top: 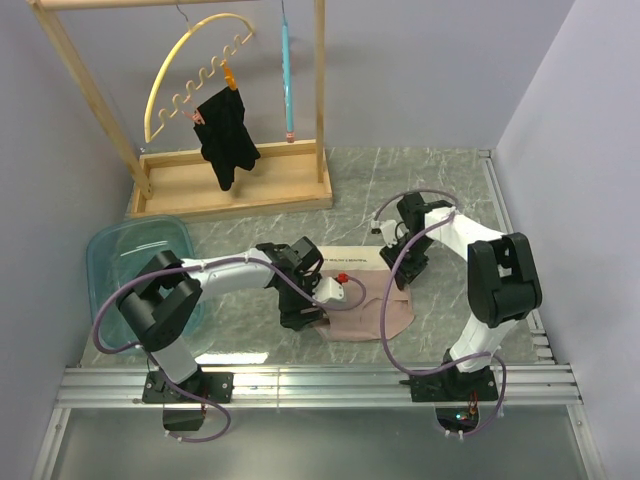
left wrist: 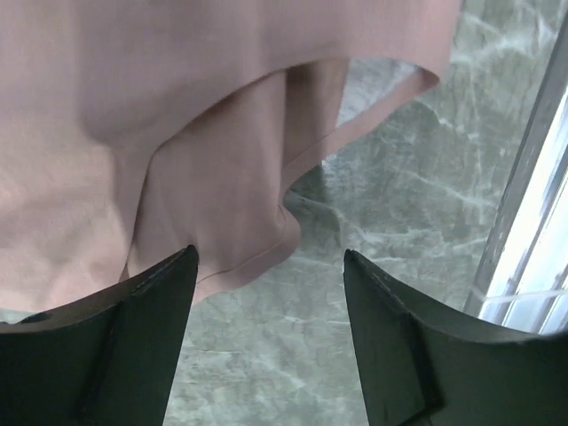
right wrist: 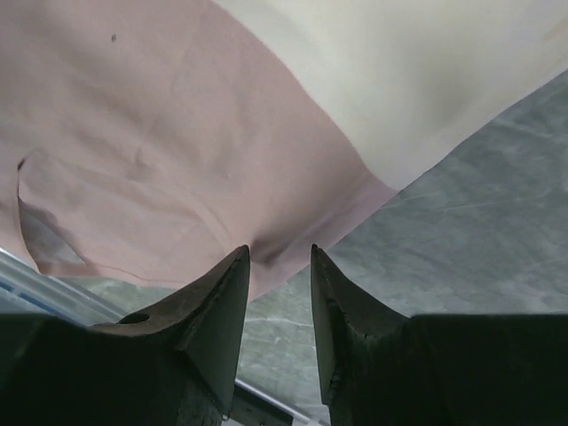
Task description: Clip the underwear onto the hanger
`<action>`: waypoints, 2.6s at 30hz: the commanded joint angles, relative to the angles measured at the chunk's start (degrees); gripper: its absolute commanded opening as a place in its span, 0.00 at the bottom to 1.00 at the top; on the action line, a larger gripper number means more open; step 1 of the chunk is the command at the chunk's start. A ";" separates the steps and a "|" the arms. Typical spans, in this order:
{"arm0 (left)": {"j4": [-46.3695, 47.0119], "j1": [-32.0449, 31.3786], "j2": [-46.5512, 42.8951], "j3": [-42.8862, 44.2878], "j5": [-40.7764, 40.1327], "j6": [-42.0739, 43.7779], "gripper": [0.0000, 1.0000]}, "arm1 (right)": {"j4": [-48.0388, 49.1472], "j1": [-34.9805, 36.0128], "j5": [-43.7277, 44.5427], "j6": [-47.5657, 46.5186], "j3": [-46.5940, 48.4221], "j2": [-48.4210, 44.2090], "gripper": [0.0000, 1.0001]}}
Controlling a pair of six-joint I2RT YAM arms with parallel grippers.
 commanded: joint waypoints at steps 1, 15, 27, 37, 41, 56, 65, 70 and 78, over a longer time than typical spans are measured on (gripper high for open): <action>-3.39 -0.92 1.64 -1.61 -2.48 5.13 0.73 | -4.38 1.42 0.15 -2.59 0.11 0.60 0.41; -17.98 -3.04 -6.96 -3.64 4.99 15.15 0.65 | -10.19 4.94 -5.56 -7.69 -5.43 -3.88 0.41; -20.10 4.24 -13.65 5.47 10.17 10.25 0.74 | -15.04 3.45 -16.02 -9.12 0.52 -12.66 0.42; -10.96 26.12 -16.11 17.02 17.39 -9.44 0.77 | 10.10 3.27 -6.10 10.12 4.32 -4.43 0.37; -7.35 30.71 -17.52 16.14 16.69 -17.34 0.76 | 11.52 3.36 -4.07 12.35 7.57 1.29 0.36; -3.66 37.83 -20.68 14.90 12.55 -24.65 0.75 | 9.06 3.71 -1.26 10.68 -5.16 -0.89 0.00; 1.79 40.65 -23.32 23.49 19.24 -32.38 0.85 | 6.50 2.92 -0.56 12.08 -0.52 -10.55 0.38; 6.88 40.65 -24.02 29.66 16.42 -40.73 0.92 | 7.56 2.66 -1.61 13.22 3.97 -18.55 0.64; 25.59 40.56 -23.77 36.35 16.59 -61.91 0.99 | 10.72 2.48 -2.84 17.17 11.35 -23.39 0.69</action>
